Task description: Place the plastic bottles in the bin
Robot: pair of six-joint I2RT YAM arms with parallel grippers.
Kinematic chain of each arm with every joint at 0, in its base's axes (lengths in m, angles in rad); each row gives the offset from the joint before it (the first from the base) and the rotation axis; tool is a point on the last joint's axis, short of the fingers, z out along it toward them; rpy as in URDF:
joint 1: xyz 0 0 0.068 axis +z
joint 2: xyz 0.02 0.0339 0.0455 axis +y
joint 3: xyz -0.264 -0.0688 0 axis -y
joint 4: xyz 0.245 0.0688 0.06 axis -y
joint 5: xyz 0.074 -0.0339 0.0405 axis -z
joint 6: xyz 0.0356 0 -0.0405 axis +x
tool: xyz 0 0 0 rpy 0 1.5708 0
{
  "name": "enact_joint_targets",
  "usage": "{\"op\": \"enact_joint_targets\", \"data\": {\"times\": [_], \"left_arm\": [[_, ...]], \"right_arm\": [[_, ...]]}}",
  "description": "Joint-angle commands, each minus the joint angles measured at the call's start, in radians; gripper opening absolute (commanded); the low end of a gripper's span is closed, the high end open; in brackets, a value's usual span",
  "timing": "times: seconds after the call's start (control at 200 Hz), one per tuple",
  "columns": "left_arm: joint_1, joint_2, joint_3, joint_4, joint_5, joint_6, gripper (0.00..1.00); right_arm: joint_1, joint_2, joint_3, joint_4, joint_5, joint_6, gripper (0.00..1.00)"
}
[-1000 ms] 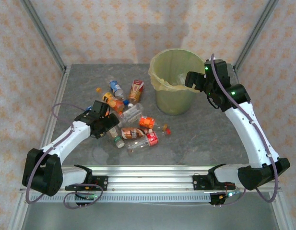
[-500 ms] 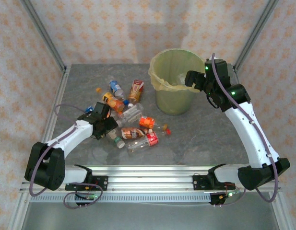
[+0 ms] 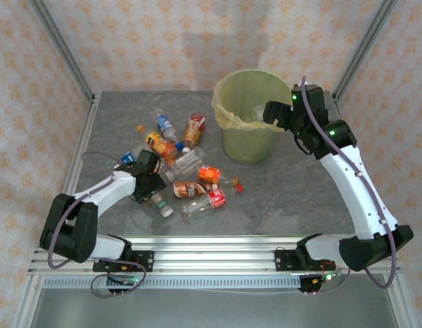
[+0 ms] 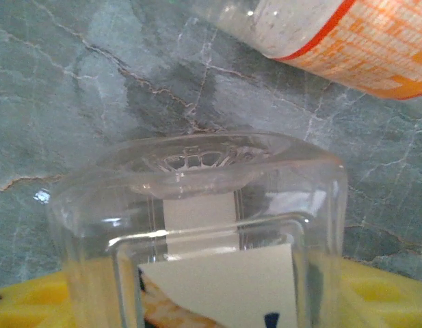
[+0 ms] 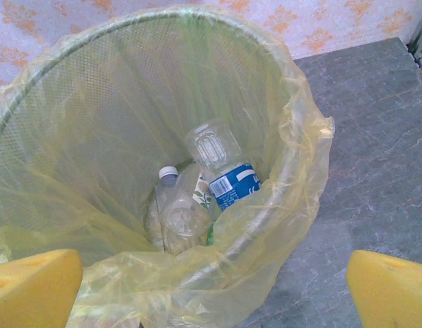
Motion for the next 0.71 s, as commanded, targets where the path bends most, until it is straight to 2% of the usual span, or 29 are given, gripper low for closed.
{"op": "enact_joint_targets", "data": {"times": [0.0, 0.13, 0.455, 0.596, 0.701], "left_arm": [[-0.004, -0.002, -0.003, -0.019, -0.061, 0.013, 0.60], [-0.003, -0.046, 0.013, -0.062, -0.079, 0.016, 0.50], [-0.006, -0.305, 0.153, -0.225, -0.101, 0.087, 0.41], [-0.010, -0.374, 0.232, -0.178, -0.051, 0.126, 0.39], [-0.011, -0.371, 0.297, -0.091, 0.003, 0.126, 0.39]], "right_arm": [[0.004, -0.008, -0.016, 0.018, 0.006, 0.010, 0.99], [0.008, -0.010, -0.016, 0.020, 0.006, 0.012, 0.99], [0.012, -0.003, -0.022, 0.039, -0.002, 0.011, 0.99], [0.012, 0.001, -0.027, 0.058, -0.040, 0.013, 0.99], [0.017, -0.001, -0.039, 0.080, -0.089, 0.016, 0.99]]}}
